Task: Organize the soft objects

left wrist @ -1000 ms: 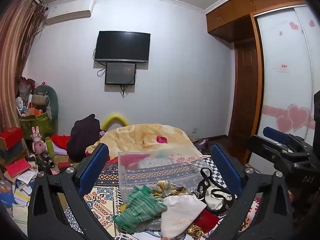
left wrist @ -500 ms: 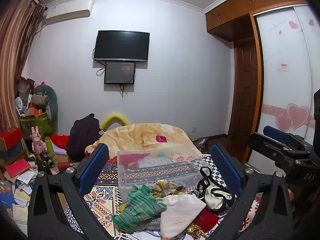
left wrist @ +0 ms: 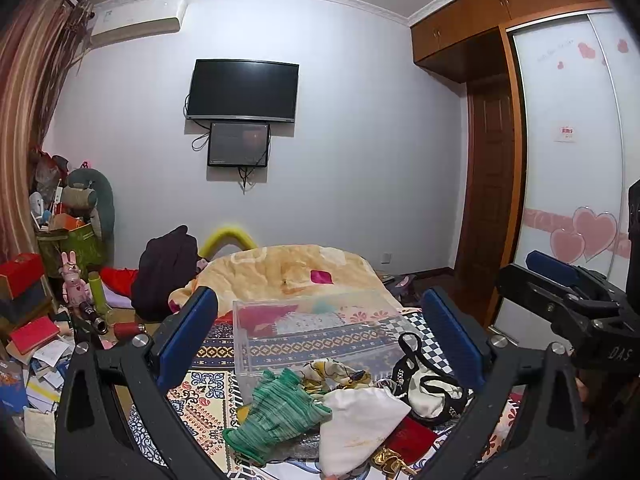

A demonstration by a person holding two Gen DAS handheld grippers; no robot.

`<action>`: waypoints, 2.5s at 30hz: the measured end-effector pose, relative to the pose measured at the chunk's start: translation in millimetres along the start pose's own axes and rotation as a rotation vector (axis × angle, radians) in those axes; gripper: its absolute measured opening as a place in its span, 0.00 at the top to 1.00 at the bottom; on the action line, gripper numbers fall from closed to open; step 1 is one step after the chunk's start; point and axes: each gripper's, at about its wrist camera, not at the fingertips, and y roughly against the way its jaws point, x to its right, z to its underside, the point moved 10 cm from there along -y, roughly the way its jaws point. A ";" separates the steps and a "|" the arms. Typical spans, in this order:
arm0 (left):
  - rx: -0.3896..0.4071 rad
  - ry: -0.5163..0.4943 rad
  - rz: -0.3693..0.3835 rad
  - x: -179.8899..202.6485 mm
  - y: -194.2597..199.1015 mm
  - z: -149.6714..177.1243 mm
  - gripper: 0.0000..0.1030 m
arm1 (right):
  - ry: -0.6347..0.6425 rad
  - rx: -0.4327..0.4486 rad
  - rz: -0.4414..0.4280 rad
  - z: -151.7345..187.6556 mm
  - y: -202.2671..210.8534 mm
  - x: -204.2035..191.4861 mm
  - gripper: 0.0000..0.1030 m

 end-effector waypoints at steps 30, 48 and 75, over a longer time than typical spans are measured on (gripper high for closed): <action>0.003 -0.007 0.003 3.1 1.7 -0.2 0.00 | -0.001 0.011 0.000 -1.8 1.6 -1.3 0.00; 0.007 -0.010 0.004 2.4 5.9 -4.5 0.00 | 0.004 0.015 0.004 -3.4 1.7 -1.1 0.00; -0.376 0.081 -0.033 -42.9 -87.9 135.6 0.00 | -0.085 -0.369 0.091 122.5 -63.8 76.8 0.00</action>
